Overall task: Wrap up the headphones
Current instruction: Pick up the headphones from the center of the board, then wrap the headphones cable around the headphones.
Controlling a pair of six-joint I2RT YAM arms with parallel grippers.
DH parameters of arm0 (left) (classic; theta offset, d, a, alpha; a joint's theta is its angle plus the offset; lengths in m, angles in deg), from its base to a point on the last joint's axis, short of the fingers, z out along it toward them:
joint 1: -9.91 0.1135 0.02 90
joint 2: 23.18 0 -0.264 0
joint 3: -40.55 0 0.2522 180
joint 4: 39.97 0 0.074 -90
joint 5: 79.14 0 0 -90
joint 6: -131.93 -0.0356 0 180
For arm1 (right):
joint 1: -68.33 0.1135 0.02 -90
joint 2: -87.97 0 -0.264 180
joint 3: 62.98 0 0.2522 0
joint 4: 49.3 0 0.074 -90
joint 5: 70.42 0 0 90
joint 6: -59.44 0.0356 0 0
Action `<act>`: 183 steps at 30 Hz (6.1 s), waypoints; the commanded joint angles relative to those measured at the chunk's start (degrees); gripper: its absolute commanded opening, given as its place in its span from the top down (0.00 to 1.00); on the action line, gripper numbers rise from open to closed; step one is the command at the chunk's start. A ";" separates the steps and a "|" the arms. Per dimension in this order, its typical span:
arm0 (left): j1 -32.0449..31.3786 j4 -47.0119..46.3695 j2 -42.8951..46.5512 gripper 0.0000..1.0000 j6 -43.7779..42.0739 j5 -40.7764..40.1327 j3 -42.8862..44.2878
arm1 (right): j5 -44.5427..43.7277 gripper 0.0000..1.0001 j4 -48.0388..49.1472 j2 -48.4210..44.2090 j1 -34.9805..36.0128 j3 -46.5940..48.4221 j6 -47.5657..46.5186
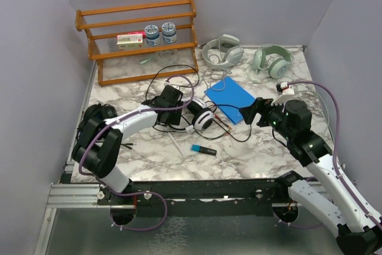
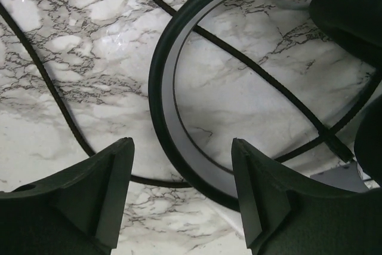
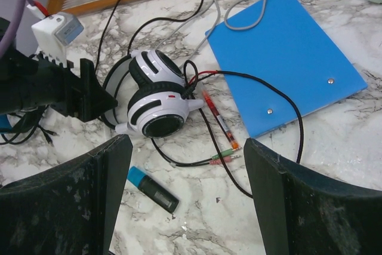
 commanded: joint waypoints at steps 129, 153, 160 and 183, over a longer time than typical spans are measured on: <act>-7.25 30.99 18.91 1.00 5.49 33.27 32.90 | 9.71 0.99 37.96 14.37 -0.15 15.44 -12.52; -10.72 -8.95 23.56 1.00 34.03 43.13 28.18 | 17.53 0.84 40.52 20.81 -0.16 7.35 -1.99; -9.72 -11.68 20.04 1.00 37.10 34.75 33.12 | 27.50 0.80 50.69 18.44 -0.13 -0.28 4.81; 4.24 5.08 8.70 1.00 28.32 -3.48 44.42 | 26.99 0.99 29.71 9.45 15.43 -1.46 4.30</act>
